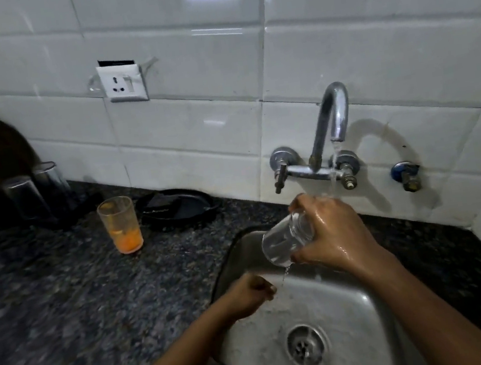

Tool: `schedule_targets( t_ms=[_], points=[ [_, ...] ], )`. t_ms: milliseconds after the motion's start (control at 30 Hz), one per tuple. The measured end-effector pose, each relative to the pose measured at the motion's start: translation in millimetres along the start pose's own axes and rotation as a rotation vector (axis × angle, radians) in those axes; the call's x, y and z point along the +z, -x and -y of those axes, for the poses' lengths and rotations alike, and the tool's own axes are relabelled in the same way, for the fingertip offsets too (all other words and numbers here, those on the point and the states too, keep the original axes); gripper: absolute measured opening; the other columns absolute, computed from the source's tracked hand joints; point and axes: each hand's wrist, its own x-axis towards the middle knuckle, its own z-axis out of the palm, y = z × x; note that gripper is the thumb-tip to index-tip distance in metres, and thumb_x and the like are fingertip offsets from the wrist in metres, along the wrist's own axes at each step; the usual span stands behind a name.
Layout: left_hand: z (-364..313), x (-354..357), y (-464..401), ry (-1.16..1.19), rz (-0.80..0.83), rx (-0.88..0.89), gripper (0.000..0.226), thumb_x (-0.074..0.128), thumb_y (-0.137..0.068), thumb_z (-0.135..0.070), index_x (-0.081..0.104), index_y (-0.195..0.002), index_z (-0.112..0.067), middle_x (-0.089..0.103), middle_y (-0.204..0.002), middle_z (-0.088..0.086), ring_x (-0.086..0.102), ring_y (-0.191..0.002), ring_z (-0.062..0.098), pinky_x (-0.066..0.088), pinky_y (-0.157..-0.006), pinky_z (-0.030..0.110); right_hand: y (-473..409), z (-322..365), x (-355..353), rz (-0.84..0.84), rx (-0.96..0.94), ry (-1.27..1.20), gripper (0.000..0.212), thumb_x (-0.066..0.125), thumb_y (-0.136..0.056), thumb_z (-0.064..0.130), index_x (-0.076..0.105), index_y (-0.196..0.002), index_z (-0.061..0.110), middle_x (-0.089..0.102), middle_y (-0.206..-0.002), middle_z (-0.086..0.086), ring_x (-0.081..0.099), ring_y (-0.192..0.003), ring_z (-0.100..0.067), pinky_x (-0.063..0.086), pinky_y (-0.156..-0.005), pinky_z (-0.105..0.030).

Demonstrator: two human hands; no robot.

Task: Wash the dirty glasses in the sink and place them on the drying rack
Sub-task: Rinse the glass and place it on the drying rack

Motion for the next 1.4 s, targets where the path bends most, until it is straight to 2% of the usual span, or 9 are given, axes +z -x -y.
schedule_targets(
  t_ms=[133, 367, 533, 633, 767, 933, 1133, 1267, 1400],
  points=[
    [29, -58, 23, -0.105, -0.067, 0.048, 0.025, 0.058, -0.090, -0.029, 0.067, -0.074, -0.013, 0.060, -0.055, -0.012, 0.049, -0.050, -0.009, 0.041, -0.053, 0.015, -26, 41, 11, -0.188, -0.088, -0.075, 0.068, 0.079, -0.060, 0.033, 0.048, -0.120, 0.023, 0.055, -0.117, -0.004, 0.048, -0.109, -0.023, 0.045, -0.081, -0.030],
    [115, -209, 72, -0.196, -0.407, 0.039, 0.019, 0.062, -0.087, -0.031, 0.072, -0.088, -0.015, 0.073, -0.088, 0.002, 0.065, -0.083, 0.008, 0.049, -0.073, 0.027, -99, 156, 61, -0.557, -0.242, -0.042, 0.059, 0.081, -0.065, 0.025, 0.053, -0.116, 0.017, 0.060, -0.109, -0.010, 0.058, -0.092, -0.031, 0.051, -0.068, -0.033],
    [215, -342, 100, -0.409, -0.780, -0.104, 0.026, 0.062, -0.084, -0.036, 0.071, -0.092, -0.013, 0.070, -0.095, 0.009, 0.064, -0.095, 0.026, 0.045, -0.079, 0.030, -181, 249, 105, -0.431, -0.311, -0.079, 0.062, 0.078, -0.070, 0.036, 0.052, -0.123, 0.018, 0.059, -0.117, -0.007, 0.065, -0.084, -0.030, 0.052, -0.059, -0.035],
    [259, -397, 100, -0.542, -0.869, -0.259, 0.059, 0.045, -0.081, -0.059, 0.063, -0.110, -0.010, 0.061, -0.122, 0.013, 0.052, -0.120, 0.029, 0.032, -0.104, 0.042, -234, 299, 136, -0.323, -0.328, -0.131, 0.063, 0.077, -0.071, 0.033, 0.050, -0.127, 0.019, 0.054, -0.123, -0.007, 0.061, -0.096, -0.029, 0.050, -0.071, -0.035],
    [285, -422, 91, -0.542, -0.874, -0.305, 0.091, 0.021, -0.076, -0.072, 0.036, -0.141, -0.010, 0.025, -0.154, 0.011, 0.013, -0.145, 0.025, -0.003, -0.117, 0.043, -296, 344, 183, -0.209, -0.300, -0.232, 0.065, 0.079, -0.067, 0.022, 0.051, -0.125, 0.018, 0.050, -0.122, -0.010, 0.056, -0.103, -0.027, 0.042, -0.079, -0.028],
    [292, -421, 84, -0.605, -0.861, -0.314, 0.103, 0.001, -0.071, -0.076, 0.023, -0.147, -0.011, 0.008, -0.158, 0.010, -0.003, -0.146, 0.025, -0.006, -0.118, 0.041, -357, 376, 241, -0.074, -0.218, -0.246, 0.064, 0.079, -0.067, 0.011, 0.051, -0.124, 0.019, 0.041, -0.125, -0.014, 0.053, -0.107, -0.029, 0.042, -0.086, -0.027],
    [293, -422, 81, -0.609, -0.863, -0.317, 0.109, -0.005, -0.071, -0.080, 0.029, -0.145, -0.008, 0.017, -0.156, 0.013, -0.002, -0.146, 0.025, -0.004, -0.119, 0.042, -401, 391, 287, 0.053, -0.212, -0.111, 0.074, 0.079, -0.067, 0.005, 0.046, -0.132, 0.019, 0.039, -0.126, -0.017, 0.054, -0.106, -0.036, 0.045, -0.091, -0.035],
    [289, -422, 82, -0.628, -0.841, -0.358, 0.102, -0.003, -0.073, -0.077, 0.023, -0.147, -0.011, 0.012, -0.157, 0.011, -0.006, -0.146, 0.023, -0.007, -0.119, 0.042, -418, 392, 300, 0.086, -0.173, -0.131, 0.092, 0.078, -0.072, 0.008, 0.027, -0.146, 0.025, 0.039, -0.130, -0.016, 0.049, -0.111, -0.031, 0.040, -0.098, -0.033],
    [287, -422, 81, -0.640, -0.843, -0.378, 0.097, -0.001, -0.074, -0.075, 0.020, -0.147, -0.015, 0.010, -0.158, 0.009, -0.005, -0.146, 0.021, -0.009, -0.119, 0.041, -428, 390, 308, 0.046, -0.153, -0.212, 0.073, 0.069, -0.082, 0.010, 0.033, -0.144, 0.019, 0.043, -0.133, -0.020, 0.046, -0.118, -0.034, 0.036, -0.095, -0.027]
  ],
)
